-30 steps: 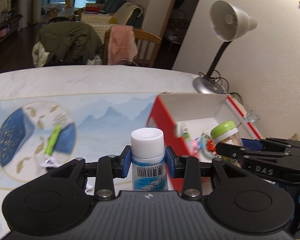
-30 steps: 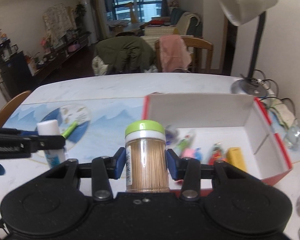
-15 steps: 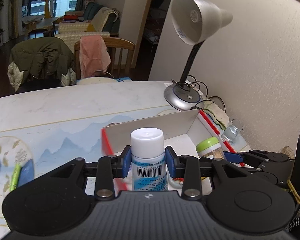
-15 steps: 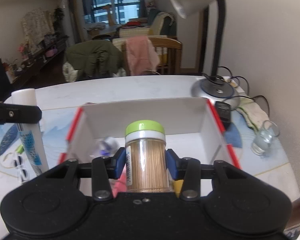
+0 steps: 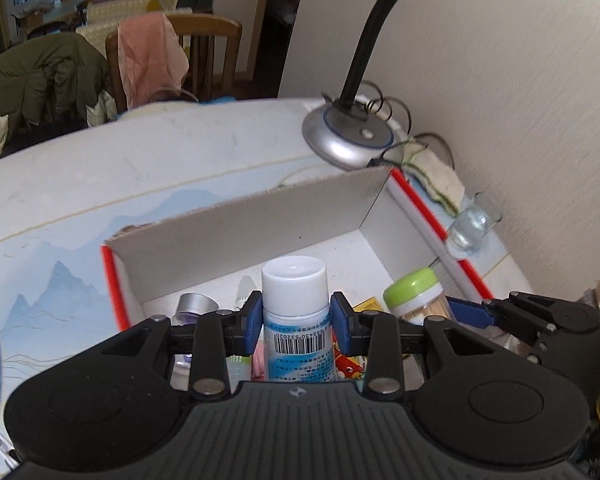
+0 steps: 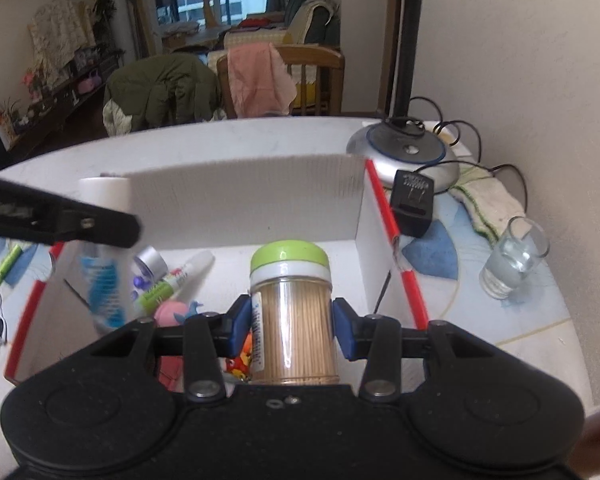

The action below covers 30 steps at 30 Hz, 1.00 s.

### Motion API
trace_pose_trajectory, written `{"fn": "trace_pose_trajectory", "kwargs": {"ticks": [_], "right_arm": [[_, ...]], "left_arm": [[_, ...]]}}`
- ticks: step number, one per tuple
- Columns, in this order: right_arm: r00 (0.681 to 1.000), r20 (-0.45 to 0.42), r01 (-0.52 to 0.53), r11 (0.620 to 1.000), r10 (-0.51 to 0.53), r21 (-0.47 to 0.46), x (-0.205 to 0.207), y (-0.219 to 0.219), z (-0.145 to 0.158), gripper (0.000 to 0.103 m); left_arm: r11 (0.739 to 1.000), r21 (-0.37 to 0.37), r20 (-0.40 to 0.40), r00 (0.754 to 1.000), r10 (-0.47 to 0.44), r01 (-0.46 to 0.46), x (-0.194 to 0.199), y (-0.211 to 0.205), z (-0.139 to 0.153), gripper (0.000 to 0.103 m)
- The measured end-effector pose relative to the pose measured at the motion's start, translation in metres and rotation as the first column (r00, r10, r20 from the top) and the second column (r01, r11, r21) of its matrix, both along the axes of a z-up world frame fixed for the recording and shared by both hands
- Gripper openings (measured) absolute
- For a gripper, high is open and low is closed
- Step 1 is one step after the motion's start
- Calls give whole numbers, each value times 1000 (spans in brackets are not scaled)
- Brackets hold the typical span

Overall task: Organize rigid objects
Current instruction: 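Carry the white bottle and toothpick jar with both grippers into the red shoebox, then open both grippers to release the bottle and jar in the box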

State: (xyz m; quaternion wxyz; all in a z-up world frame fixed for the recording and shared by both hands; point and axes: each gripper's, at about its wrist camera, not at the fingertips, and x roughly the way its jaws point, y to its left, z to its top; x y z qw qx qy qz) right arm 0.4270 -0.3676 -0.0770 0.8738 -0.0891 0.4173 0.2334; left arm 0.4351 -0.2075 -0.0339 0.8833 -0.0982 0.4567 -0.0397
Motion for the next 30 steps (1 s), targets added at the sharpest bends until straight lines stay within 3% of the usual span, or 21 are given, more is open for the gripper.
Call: {"fn": "trace_pose_trajectory", "kwargs": {"ticks": [13, 30], "right_arm": [[997, -54, -52, 997, 50, -47, 4, 18, -27, 42], [993, -106, -50, 998, 47, -26, 12, 21, -33, 43]], "left_arm": [[998, 44, -95, 995, -39, 43, 45, -16, -46, 35], [995, 27, -208, 974, -91, 98, 68, -21, -86, 35]]}}
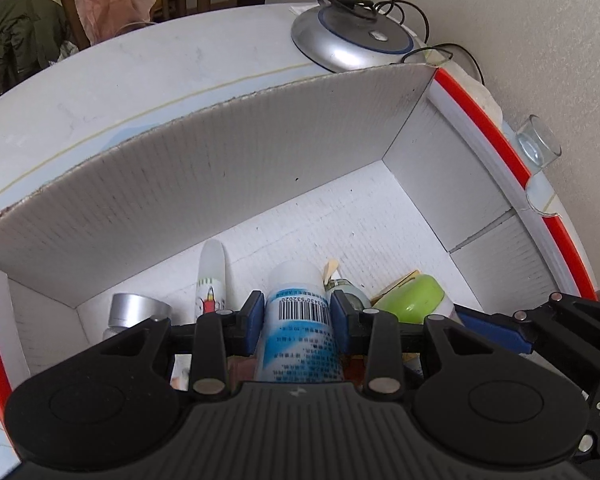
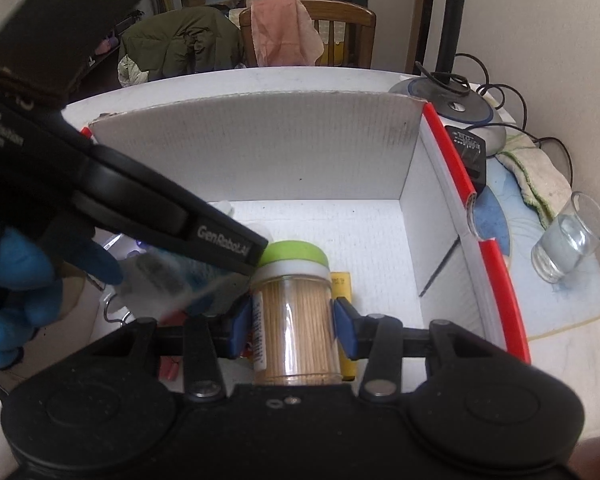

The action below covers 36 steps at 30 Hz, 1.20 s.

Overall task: Organize rigid objects
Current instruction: 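Open both grippers to release the bottle and jar in the box, then move both tools back over the green tube and white sunglasses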

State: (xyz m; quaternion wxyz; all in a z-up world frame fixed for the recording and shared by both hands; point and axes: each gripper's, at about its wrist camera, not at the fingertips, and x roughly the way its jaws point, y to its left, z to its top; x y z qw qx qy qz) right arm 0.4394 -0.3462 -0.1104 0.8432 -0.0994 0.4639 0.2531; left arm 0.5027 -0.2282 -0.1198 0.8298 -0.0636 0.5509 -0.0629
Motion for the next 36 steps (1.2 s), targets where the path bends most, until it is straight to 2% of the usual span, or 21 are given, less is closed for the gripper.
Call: {"fn": "trace_pose_trajectory", "kwargs": {"ticks": [5, 7, 9, 10, 22, 30, 34, 36], "right_arm": [[1000, -1, 6, 1000, -6, 0, 0, 0, 1, 49], [1000, -3, 14, 1000, -14, 4, -1, -1, 2, 52], [1000, -6, 20, 1000, -19, 15, -2, -3, 5, 55], [1000, -2, 24, 1000, -24, 17, -3, -4, 6, 57], [998, 49, 35, 999, -36, 38, -27, -7, 35, 62], [995, 87, 34, 997, -40, 65, -51, -2, 60, 64], [994, 99, 37, 996, -46, 86, -65, 3, 72, 73], [994, 101, 37, 994, -47, 100, -72, 6, 78, 74]], "left_arm": [[1000, -7, 8, 1000, 5, -5, -5, 2, 3, 37], [1000, -14, 18, 1000, 5, -4, -8, 4, 6, 43], [1000, -8, 31, 999, 9, -9, -12, 5, 11, 53], [1000, -14, 40, 999, 13, -12, -15, 6, 14, 54], [999, -41, 158, 987, 33, -27, -59, 19, 59, 55], [998, -54, 244, 969, 42, -29, -96, 31, 89, 55], [998, -57, 281, 959, 45, -30, -119, 40, 102, 55], [998, -55, 298, 953, 47, -31, -131, 47, 107, 55]]}}
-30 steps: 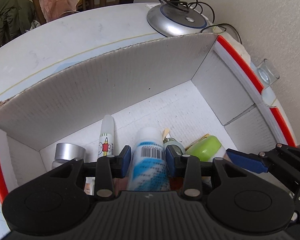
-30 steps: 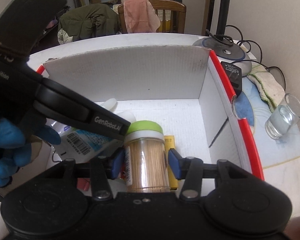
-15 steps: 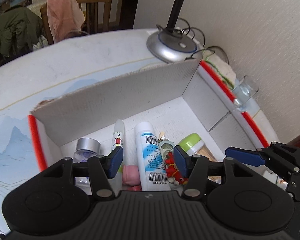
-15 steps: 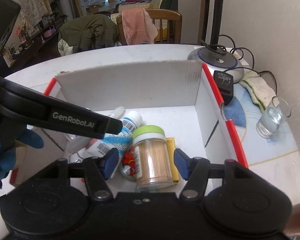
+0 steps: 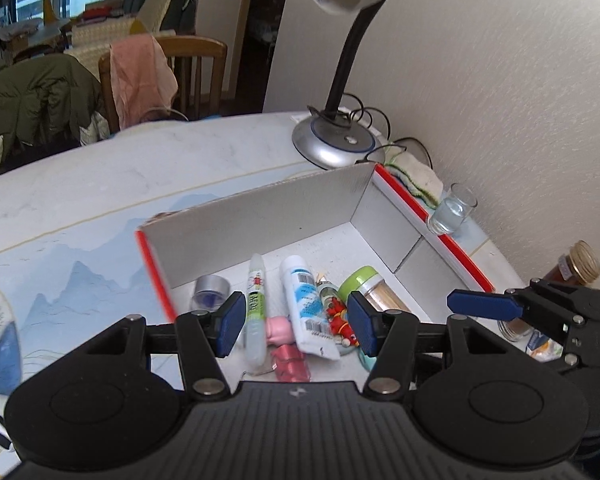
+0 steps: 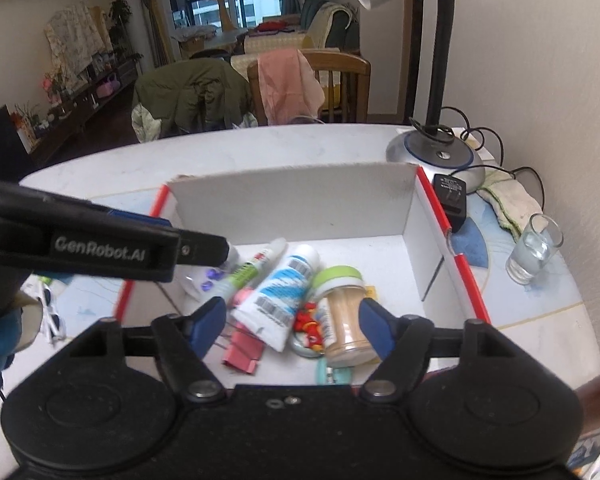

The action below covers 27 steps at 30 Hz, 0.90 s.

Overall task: Organize rigid objects
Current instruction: 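Move both tools back over the green tube and white sunglasses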

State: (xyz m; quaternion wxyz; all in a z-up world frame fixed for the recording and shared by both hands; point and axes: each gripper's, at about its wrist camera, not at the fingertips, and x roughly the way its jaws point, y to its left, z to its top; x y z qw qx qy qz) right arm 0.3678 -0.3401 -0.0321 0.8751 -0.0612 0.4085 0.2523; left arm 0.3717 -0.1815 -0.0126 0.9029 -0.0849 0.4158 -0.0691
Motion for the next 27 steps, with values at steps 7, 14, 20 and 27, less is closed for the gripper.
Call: {"fn": "trace_pose_trajectory", "kwargs": {"ticks": [7, 14, 20, 27], "right_arm": [[1000, 23, -9, 1000, 8, 30, -24, 21, 18, 82], [999, 35, -37, 998, 35, 57, -50, 51, 27, 87], [996, 45, -76, 994, 73, 79, -72, 79, 32, 90], [991, 54, -130, 987, 125, 97, -99, 114, 30, 94]], "left_arm": [[1000, 3, 60, 998, 18, -18, -41, 33, 15, 57], [998, 5, 98, 993, 63, -64, -81, 73, 26, 66], [995, 0, 117, 988, 103, -104, -117, 111, 30, 75], [986, -9, 121, 979, 167, -167, -154, 156, 28, 83]]}}
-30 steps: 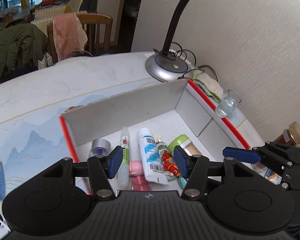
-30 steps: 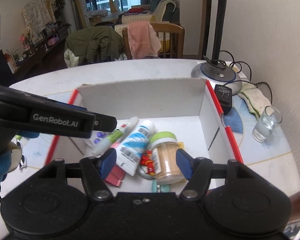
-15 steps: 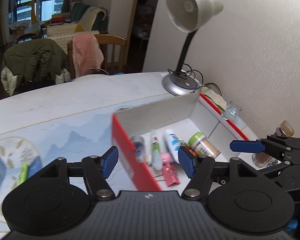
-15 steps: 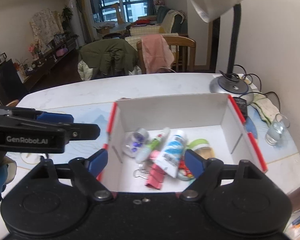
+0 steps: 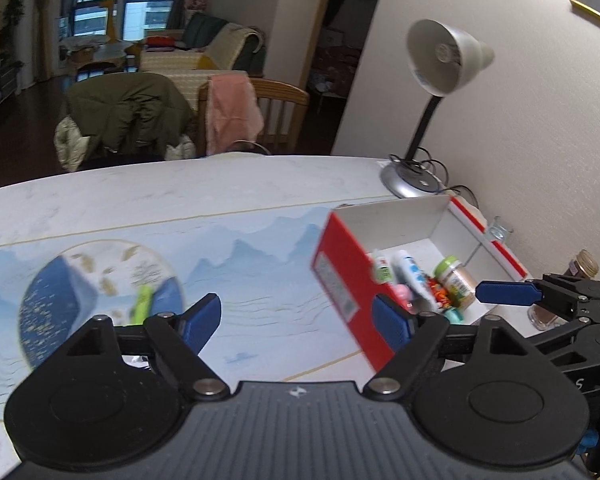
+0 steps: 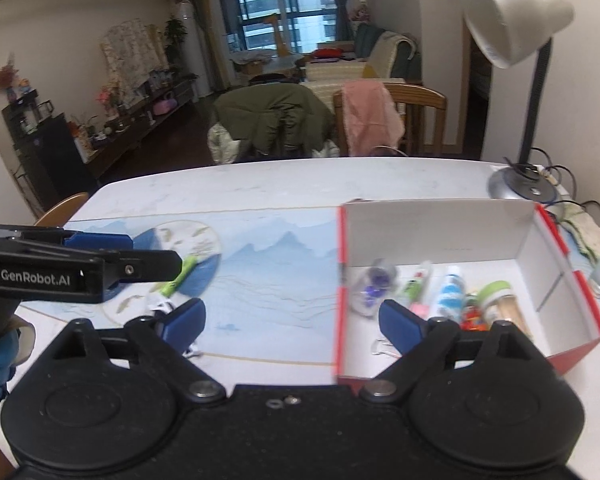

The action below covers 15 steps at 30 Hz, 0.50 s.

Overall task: Organize rigid objects
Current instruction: 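Move both tools back over the green tube and white sunglasses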

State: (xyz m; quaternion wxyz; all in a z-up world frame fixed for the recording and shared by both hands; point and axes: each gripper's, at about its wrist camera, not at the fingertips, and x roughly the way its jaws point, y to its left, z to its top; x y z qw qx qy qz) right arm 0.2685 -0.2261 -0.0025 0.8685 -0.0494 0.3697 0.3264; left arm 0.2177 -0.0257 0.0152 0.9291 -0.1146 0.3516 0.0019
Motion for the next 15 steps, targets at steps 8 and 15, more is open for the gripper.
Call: {"fn": "trace_pose_trajectory", "kwargs": {"ticks": [8, 15], "right_arm": [[999, -10, -36, 999, 36, -13, -22, 37, -8, 95], [997, -31, -66, 997, 65, -32, -34, 63, -21, 95]], "left_arm": [[997, 11, -8, 997, 75, -75, -26, 46, -10, 90], [991, 3, -4, 991, 132, -132, -39, 79, -25, 101]]}}
